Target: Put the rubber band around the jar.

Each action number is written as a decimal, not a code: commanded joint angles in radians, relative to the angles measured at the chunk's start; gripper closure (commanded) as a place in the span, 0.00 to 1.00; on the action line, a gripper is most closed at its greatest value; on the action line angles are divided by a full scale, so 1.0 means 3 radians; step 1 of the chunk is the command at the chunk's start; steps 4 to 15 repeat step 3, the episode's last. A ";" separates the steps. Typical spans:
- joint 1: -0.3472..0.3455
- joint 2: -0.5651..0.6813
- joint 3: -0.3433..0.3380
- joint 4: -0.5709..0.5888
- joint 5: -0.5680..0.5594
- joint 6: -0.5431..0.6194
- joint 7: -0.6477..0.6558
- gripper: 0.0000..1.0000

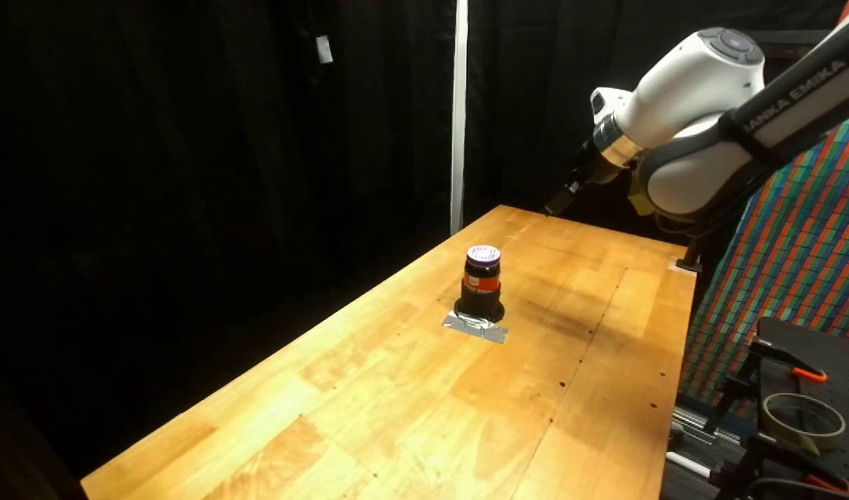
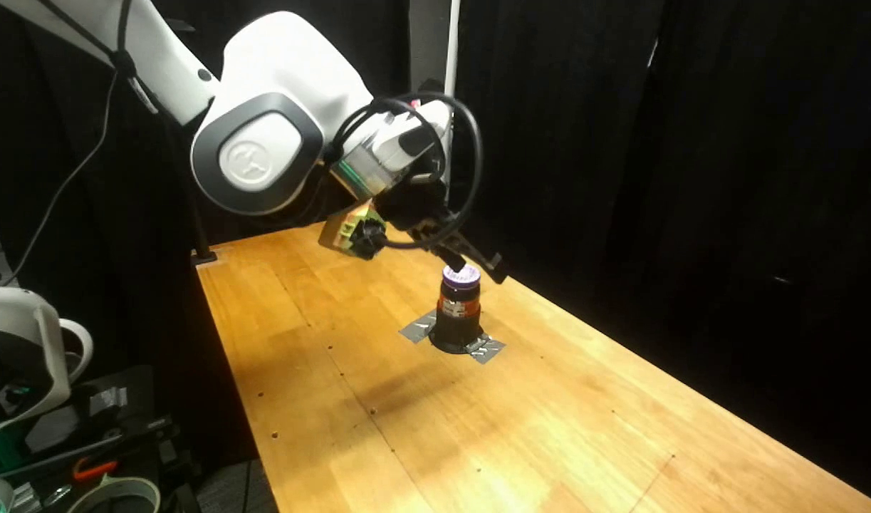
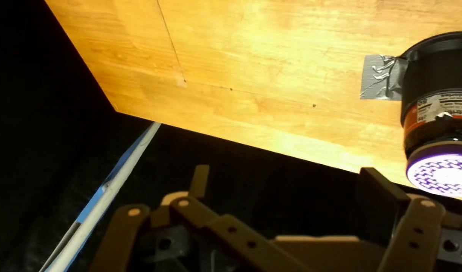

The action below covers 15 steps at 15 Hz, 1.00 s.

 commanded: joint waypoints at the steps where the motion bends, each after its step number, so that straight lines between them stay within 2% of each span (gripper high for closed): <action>1: 0.0842 0.0039 -0.0922 0.0245 -0.0434 -0.0914 0.0101 0.00; 3: 0.1272 0.0102 -0.1384 0.0409 -0.0537 -0.1477 0.0203 0.01; 15: 0.1272 0.0102 -0.1384 0.0409 -0.0537 -0.1477 0.0203 0.01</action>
